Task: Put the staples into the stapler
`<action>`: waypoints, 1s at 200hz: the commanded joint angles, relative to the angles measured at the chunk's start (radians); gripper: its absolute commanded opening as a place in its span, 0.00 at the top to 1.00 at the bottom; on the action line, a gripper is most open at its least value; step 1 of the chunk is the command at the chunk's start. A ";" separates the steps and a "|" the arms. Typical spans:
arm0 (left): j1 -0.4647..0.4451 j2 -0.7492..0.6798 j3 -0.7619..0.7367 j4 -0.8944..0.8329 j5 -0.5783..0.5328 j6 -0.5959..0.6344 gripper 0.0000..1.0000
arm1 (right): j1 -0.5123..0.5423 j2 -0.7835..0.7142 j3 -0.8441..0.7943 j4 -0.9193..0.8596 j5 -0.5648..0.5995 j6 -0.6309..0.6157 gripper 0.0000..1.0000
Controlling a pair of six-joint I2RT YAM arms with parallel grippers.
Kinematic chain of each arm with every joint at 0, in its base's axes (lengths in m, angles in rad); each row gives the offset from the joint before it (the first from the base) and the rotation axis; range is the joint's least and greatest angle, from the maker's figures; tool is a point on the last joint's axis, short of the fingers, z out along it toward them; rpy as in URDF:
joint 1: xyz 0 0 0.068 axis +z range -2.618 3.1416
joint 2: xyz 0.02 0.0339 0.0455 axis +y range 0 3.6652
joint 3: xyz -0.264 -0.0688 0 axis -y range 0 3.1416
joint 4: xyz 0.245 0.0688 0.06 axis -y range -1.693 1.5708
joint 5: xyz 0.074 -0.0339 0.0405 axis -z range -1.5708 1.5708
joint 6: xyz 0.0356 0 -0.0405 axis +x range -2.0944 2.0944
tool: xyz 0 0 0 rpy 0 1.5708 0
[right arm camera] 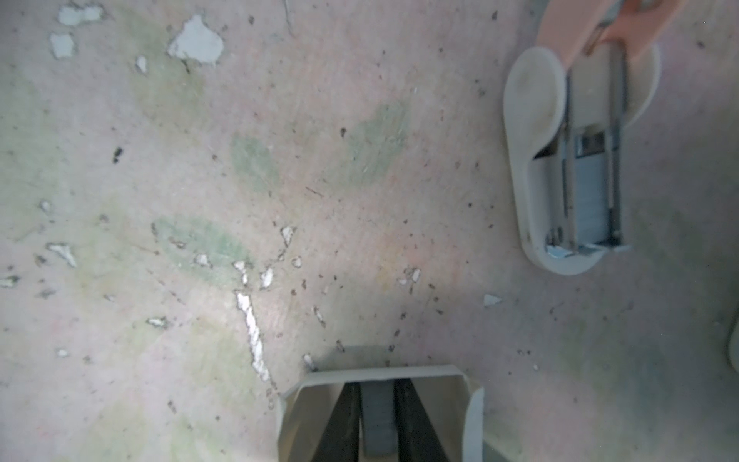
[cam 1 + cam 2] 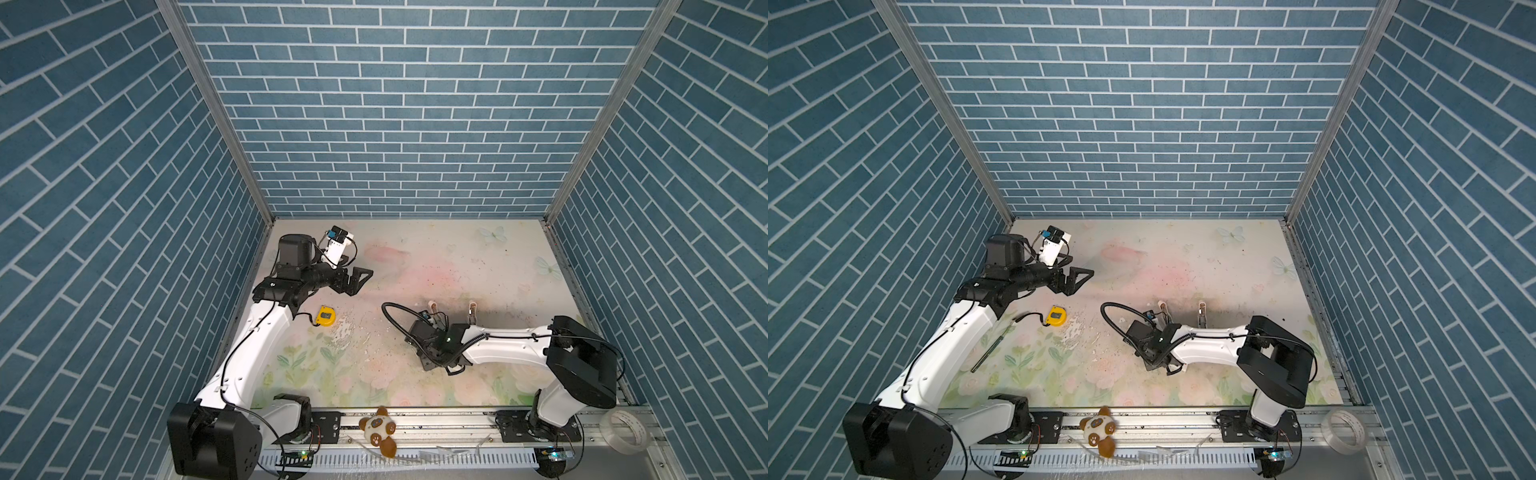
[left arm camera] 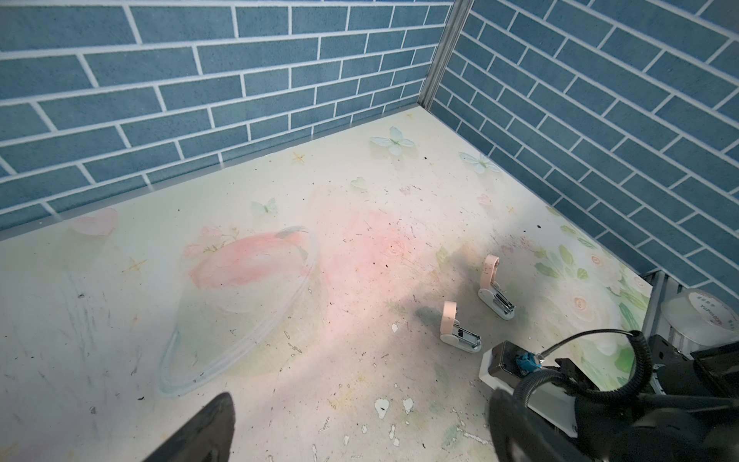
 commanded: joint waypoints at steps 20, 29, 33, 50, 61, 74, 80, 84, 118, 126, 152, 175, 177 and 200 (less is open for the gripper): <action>0.005 -0.011 -0.014 0.003 0.011 0.001 0.01 | 0.002 -0.009 -0.023 -0.041 -0.001 0.007 0.80; 0.005 -0.013 -0.014 0.002 0.010 0.004 0.00 | 0.001 -0.007 -0.023 -0.039 0.001 0.003 0.80; 0.005 -0.013 -0.014 0.000 0.011 0.004 0.00 | 0.001 -0.005 -0.023 -0.039 0.000 0.000 0.80; 0.005 -0.015 -0.015 -0.003 0.008 0.009 0.01 | 0.000 0.009 -0.018 -0.037 -0.002 -0.013 0.77; 0.005 -0.016 -0.015 -0.005 0.006 0.011 0.01 | 0.000 0.016 -0.014 -0.038 -0.002 -0.017 0.76; 0.005 -0.016 -0.015 -0.008 0.006 0.012 0.00 | -0.001 0.021 -0.015 -0.036 0.001 -0.021 0.76; 0.005 -0.016 -0.014 -0.009 0.005 0.015 0.00 | 0.000 0.022 -0.016 -0.036 0.001 -0.022 0.77; 0.005 -0.016 -0.014 -0.011 0.005 0.015 0.00 | 0.000 0.022 -0.016 -0.033 0.001 -0.023 0.78; 0.005 -0.016 -0.015 -0.015 0.002 0.022 0.00 | 0.000 0.019 -0.026 -0.025 0.004 -0.028 0.83; 0.006 -0.016 -0.015 -0.017 0.001 0.023 0.00 | -0.001 0.017 -0.027 -0.022 0.003 -0.032 0.84; 0.006 -0.014 -0.015 -0.020 0.000 0.029 0.00 | -0.003 0.015 -0.029 -0.018 0.007 -0.039 0.89; 0.006 -0.011 -0.015 -0.021 -0.002 0.034 0.00 | -0.006 0.013 -0.032 -0.010 0.007 -0.044 0.92; 0.006 -0.012 -0.015 -0.023 -0.002 0.034 0.01 | -0.007 0.013 -0.032 -0.010 0.008 -0.044 0.92; 0.006 -0.011 -0.014 -0.026 -0.003 0.037 0.00 | -0.007 -0.004 -0.028 -0.006 0.011 -0.053 0.93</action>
